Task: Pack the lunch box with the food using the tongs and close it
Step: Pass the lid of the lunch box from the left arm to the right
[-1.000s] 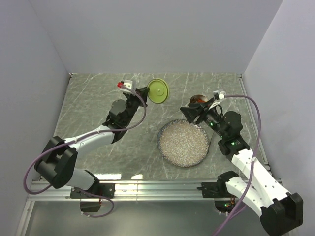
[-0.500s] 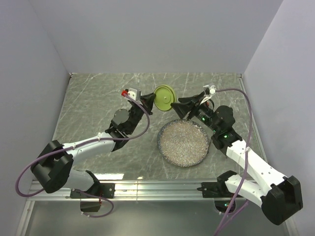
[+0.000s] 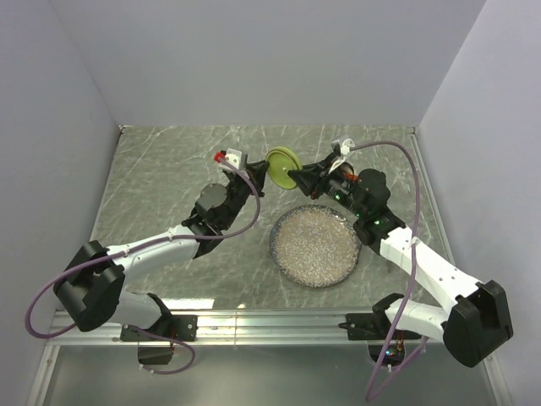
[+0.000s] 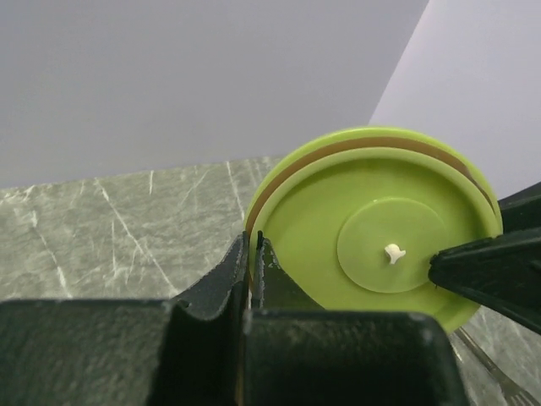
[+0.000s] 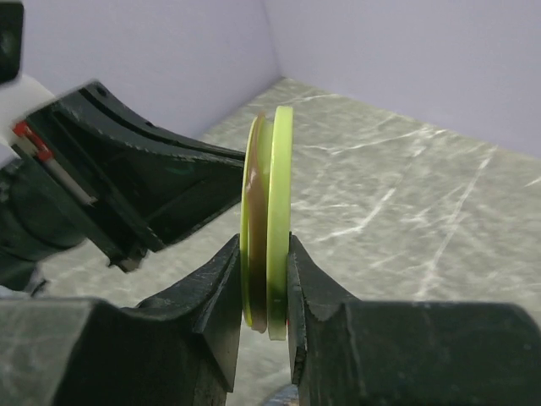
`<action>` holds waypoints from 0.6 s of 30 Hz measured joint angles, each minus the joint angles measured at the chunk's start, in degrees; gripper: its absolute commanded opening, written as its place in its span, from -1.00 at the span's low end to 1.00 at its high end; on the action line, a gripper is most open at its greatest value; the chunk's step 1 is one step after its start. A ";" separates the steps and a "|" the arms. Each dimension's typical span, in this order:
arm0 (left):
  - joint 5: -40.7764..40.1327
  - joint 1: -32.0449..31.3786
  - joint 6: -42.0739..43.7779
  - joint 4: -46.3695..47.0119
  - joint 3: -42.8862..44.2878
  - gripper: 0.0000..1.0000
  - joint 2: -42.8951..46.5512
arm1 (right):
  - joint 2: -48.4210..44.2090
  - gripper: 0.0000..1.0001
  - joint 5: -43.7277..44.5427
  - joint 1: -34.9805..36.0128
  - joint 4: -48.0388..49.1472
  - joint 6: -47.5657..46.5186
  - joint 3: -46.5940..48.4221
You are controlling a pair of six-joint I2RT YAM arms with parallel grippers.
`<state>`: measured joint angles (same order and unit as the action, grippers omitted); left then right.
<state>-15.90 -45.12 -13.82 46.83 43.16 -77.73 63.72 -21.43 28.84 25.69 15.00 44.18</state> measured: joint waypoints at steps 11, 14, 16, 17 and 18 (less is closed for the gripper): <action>7.54 4.96 -10.10 -22.16 12.00 0.49 3.50 | -3.45 -1.00 8.11 0.94 -0.61 -17.35 -7.76; 15.10 10.97 -16.39 -25.94 14.71 0.48 2.80 | -5.66 -1.00 9.70 1.51 0.81 -21.03 -12.11; 19.91 13.57 -20.22 -27.87 17.03 0.49 0.39 | -6.69 -1.00 10.54 2.40 1.09 -23.54 -13.57; 22.77 14.21 -21.94 -28.28 18.16 0.49 -1.18 | -7.04 -1.00 10.97 3.02 1.29 -24.68 -13.81; 26.29 14.60 -23.76 -28.68 19.43 0.49 -3.30 | -7.34 -1.00 11.43 3.67 1.55 -25.75 -13.84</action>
<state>10.39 -30.52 -37.58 18.15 62.59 -81.03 56.38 -10.00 32.51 27.24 -10.74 30.35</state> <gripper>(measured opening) 0.744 0.292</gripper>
